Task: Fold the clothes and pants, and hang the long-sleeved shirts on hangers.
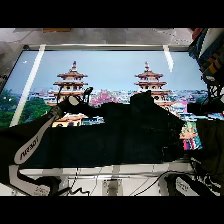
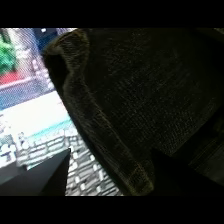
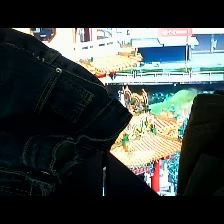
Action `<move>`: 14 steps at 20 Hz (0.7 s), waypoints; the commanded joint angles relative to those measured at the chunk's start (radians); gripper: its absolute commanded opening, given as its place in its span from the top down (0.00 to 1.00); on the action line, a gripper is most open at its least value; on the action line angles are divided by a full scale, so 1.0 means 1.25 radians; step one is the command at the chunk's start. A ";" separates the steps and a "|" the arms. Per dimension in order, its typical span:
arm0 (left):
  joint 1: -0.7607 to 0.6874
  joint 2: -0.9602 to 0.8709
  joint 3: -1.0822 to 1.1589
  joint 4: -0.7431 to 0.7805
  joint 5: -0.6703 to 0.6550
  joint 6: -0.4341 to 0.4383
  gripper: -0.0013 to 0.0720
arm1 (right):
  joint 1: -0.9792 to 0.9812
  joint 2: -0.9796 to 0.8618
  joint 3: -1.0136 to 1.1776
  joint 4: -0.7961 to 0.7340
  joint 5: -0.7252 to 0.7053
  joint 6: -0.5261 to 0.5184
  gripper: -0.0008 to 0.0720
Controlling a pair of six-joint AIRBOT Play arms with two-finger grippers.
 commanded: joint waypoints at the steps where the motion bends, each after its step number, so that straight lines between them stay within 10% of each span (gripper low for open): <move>1: -0.023 -0.011 0.000 -0.084 0.029 0.002 0.35 | 0.000 0.000 0.001 0.011 0.000 0.001 0.94; 4: -0.029 -0.012 0.000 -0.088 0.106 0.002 0.36 | 0.000 0.000 0.000 0.012 0.000 0.001 0.94; 6: -0.027 -0.012 0.009 -0.089 0.165 0.003 0.97 | 0.000 0.000 0.000 0.012 0.000 0.001 0.94; 14: -0.009 0.046 0.227 0.026 0.177 0.203 0.96 | 0.000 0.000 0.000 0.011 -0.024 0.001 0.94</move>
